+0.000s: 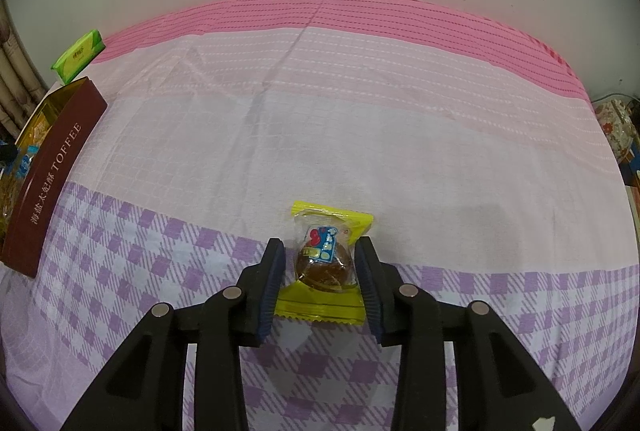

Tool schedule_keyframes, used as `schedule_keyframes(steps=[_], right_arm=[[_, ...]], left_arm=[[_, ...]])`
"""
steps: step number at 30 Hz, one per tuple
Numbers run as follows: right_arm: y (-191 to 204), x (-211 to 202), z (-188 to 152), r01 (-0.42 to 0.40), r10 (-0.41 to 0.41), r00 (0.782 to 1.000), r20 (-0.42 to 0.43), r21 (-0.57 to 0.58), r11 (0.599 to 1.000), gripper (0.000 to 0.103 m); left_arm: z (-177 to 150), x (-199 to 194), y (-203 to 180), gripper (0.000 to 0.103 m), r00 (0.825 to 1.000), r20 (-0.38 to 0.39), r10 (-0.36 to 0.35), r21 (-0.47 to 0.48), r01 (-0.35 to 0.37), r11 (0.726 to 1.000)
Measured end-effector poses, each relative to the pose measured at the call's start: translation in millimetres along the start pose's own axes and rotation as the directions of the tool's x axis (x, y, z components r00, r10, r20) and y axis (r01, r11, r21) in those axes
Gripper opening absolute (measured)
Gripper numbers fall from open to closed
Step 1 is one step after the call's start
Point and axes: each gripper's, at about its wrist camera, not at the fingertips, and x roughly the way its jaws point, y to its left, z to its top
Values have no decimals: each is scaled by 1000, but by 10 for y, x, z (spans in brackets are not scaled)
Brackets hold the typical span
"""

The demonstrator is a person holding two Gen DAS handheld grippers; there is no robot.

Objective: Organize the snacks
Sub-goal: 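Lower the blue twist-wrapped candy into the tin and open the left gripper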

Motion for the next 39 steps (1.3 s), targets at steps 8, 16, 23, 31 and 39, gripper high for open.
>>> schedule_keyframes(steps=[8,16,23,31,39], right_arm=[[-5,0,4,0,0,1000,0,0,1000,36],[7,4,3,2,-2,1000,-1,-4,1000,39],[9,1,4,1,-1,1000,-1,-9,1000,39],[11,1,3,-3,3,1000,-2,-21,1000,39],[-12,-5,-2,7,-7,1000,0,-19,1000,32]], left_arm=[[-18,95,52,41,1000,0,2,5,-2,1000],[-24,94,58,42,1000,-2,-4,19,4,1000],[-67,16,71,43,1000,-1,-22,22,22,1000],[-91,-130,93,52,999,23,-40,11,40,999],[-175,-268,122,58,997,76,-28,29,26,999]])
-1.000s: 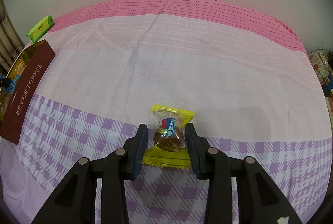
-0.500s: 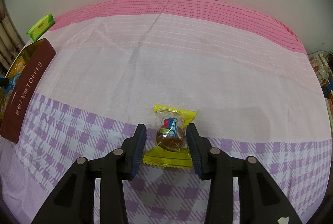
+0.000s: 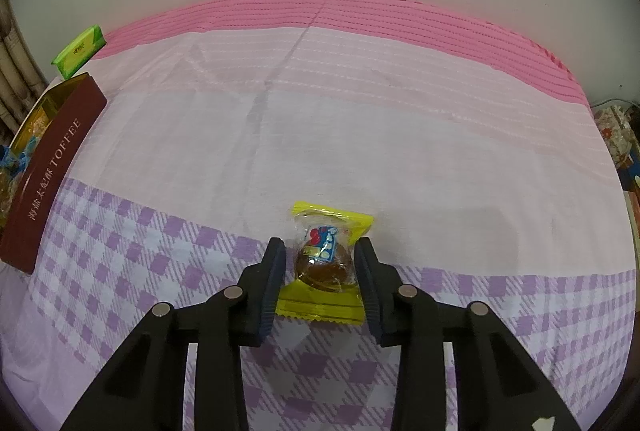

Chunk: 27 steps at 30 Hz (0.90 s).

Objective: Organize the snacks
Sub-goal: 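Lower the blue twist-wrapped candy into the tin and open the left gripper, then carry the yellow-wrapped candy into the gold tin and open the right gripper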

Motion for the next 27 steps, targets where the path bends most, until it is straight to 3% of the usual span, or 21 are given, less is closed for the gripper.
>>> schedule_keyframes(steps=[12,18,23,27], right_arm=[[-39,-38,-8,25,-25,1000,14,33,999,27],[138,-138,58,44,-44,999,29,-2,999,27],[433,-287,204,-11,13,998,60,-35,999,27],[862,-394,341,-96,103,992,72,-98,991,27]], left_arm=[[-198,-264,268,65,997,77,23,-48,-19,999],[-260,-290,322,72,995,95,39,-56,-34,998],[-299,-279,403,73,994,95,52,-73,-45,996],[-342,-278,507,74,995,85,47,-105,-38,994]])
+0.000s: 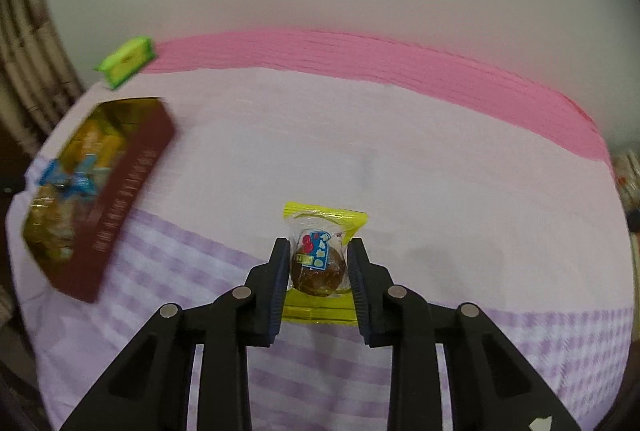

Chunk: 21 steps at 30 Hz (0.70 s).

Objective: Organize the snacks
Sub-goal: 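Carry the yellow-wrapped candy into the gold tin and open the right gripper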

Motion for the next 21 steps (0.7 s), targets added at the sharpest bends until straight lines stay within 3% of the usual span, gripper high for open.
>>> schedule_keyframes(steps=[10,21], right_arm=[[1125,103,211,-177,175,984,-24,-165,970,27],[1801,309,352,-247,237,969,-66,-251,936,27]], left_arm=[[-118,-12,218,75,1000,-19,10,-82,-11,997],[-241,-56,315,76,999,-23,43,-104,-45,993]])
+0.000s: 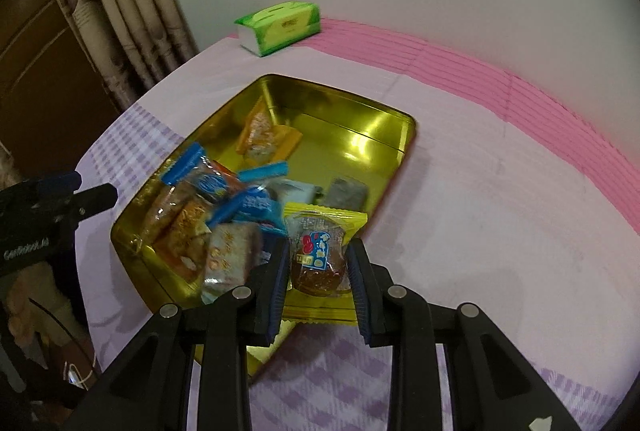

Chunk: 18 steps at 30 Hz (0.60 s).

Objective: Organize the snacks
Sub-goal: 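Carry the yellow-wrapped candy into the gold tin and open the right gripper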

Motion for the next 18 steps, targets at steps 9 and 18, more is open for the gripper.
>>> schedule_keyframes(steps=[9,18], right_arm=[[179,233,89,-15,14,1000,-25,-29,999,27],[239,341,157,-22,22,999,-37,-19,1000,28]], left_arm=[[-90,-28,68,76,999,3,35,-8,-35,999],[-110,-34,24,77,1000,3,30,10,-30,999]])
